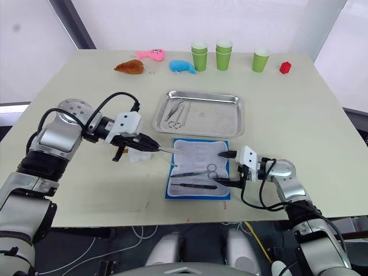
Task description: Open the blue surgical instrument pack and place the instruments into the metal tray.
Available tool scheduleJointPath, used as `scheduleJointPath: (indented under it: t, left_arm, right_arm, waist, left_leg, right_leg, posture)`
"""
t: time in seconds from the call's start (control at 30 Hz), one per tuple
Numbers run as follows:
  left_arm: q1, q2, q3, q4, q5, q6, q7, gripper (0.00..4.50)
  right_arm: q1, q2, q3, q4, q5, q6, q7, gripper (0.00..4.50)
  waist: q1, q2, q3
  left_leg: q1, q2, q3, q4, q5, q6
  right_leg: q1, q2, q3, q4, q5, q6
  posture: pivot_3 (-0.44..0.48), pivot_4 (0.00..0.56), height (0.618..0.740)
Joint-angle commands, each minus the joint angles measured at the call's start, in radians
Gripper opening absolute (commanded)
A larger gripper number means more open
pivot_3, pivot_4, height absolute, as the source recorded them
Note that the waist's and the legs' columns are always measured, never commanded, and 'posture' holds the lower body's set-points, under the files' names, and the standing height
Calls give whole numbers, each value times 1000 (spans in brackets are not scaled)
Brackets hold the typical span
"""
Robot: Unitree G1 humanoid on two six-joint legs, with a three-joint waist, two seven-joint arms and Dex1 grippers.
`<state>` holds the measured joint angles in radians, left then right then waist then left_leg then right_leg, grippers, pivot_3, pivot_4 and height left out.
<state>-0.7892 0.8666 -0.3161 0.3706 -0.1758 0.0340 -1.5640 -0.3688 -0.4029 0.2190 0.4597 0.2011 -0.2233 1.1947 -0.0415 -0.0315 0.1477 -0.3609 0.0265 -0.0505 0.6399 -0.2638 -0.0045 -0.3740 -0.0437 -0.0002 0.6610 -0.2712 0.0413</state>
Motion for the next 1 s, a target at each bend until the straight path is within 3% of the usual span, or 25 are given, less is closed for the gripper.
scheduleJointPath:
  t: [0.03,0.4,0.8,1.0]
  left_arm:
    - [-55,-48,85,12,-46,93,53,68]
    - [-35,-307,217,-45,-10,295,565,68]
    - [-25,-558,253,-97,95,596,1100,68]
    - [-28,-653,258,-107,118,685,1252,68]
  right_arm:
    - [62,7,82,112,-97,37,-1,4500]
    - [54,3,81,122,-100,36,6,4500]
    - [60,-1,81,116,-98,42,19,4500]
    - [61,-3,80,108,-94,48,21,4500]
  waist:
    - [1,0,0]
    - [0,-4,-2]
    - [3,-5,-2]
    - [2,-5,-2]
  left_leg:
    - [0,0,0,0,0,0]
    - [0,2,-1,1,0,0]
    - [0,2,-1,2,0,0]
    - [0,1,-2,3,0,-1]
  right_leg:
    - [0,0,0,0,0,0]
    - [0,2,0,1,0,1]
    - [0,2,0,1,1,0]
    - [1,2,0,1,1,0]
  posture:
    - [0,150,739]
    - [0,150,739]
    - [0,150,739]
    - [0,150,739]
